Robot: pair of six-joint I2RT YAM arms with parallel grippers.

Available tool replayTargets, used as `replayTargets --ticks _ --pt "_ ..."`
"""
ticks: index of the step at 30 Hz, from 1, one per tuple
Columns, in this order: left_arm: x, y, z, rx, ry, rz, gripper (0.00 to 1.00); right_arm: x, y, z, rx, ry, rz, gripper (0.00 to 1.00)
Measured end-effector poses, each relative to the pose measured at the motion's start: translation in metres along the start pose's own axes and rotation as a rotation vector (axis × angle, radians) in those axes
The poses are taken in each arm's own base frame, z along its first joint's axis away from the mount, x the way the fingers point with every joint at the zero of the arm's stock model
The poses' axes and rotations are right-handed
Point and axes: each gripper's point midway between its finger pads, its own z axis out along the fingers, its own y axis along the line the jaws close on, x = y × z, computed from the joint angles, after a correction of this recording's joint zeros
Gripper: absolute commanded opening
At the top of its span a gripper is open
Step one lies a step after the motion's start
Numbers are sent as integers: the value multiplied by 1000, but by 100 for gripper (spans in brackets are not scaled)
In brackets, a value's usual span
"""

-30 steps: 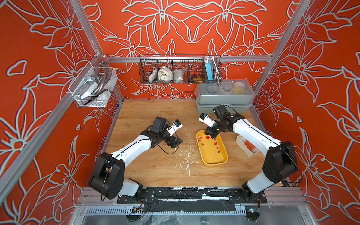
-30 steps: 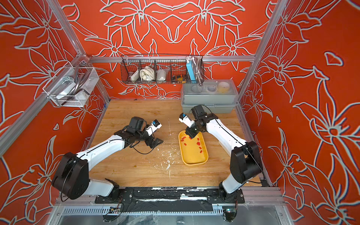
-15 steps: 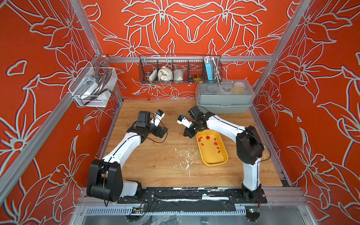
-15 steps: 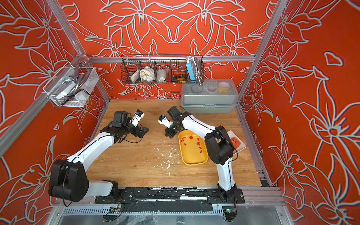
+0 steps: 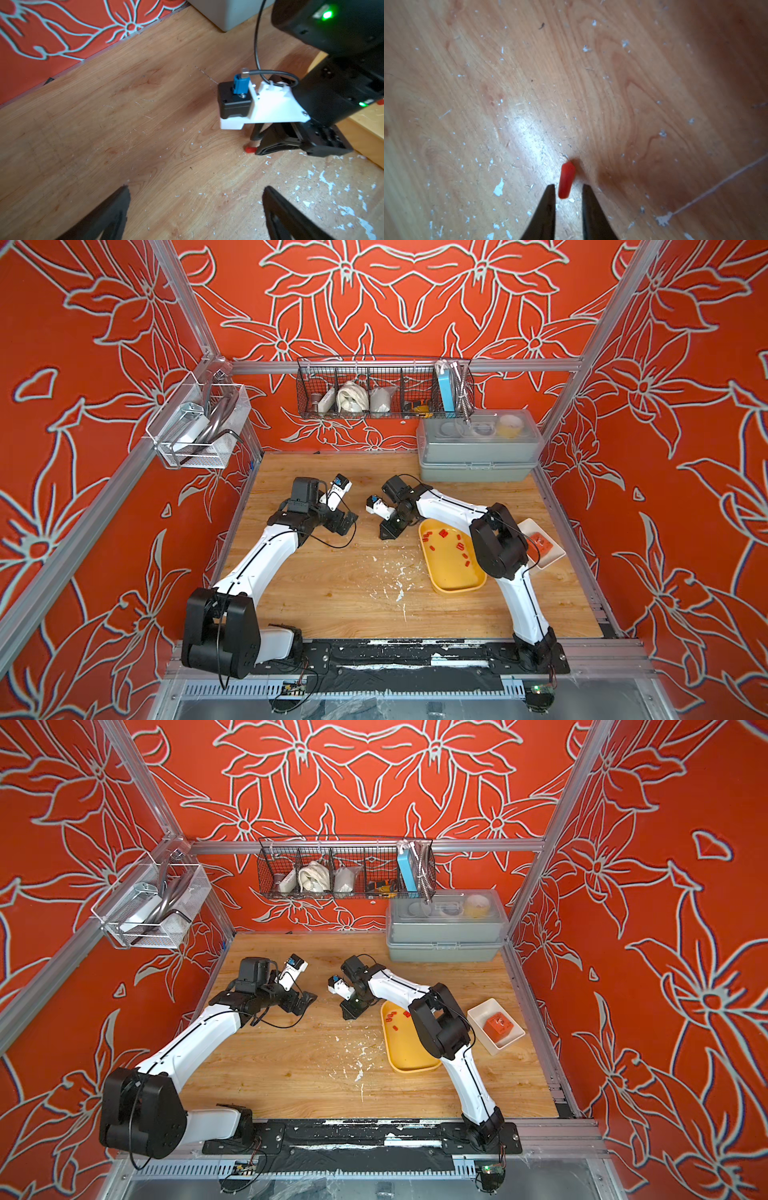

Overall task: Take the screw protection sleeves out of the storage box
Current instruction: Place the screw protection sleeve at the center of the board, then pick up the screw protection sleeve from the storage box.

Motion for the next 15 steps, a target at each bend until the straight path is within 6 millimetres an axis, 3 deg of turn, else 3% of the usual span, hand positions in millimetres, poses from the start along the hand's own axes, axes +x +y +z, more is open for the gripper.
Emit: replayTargets --ticks 6,10,15 --pt "-7 -11 -6 54 -33 8 98 -2 2 -24 3 -5 -37 40" --pt "-13 -22 -11 113 -67 9 98 -1 10 -70 12 -59 -92 42" --pt "-11 -48 -12 235 -104 4 98 26 13 -134 65 -129 -146 43"
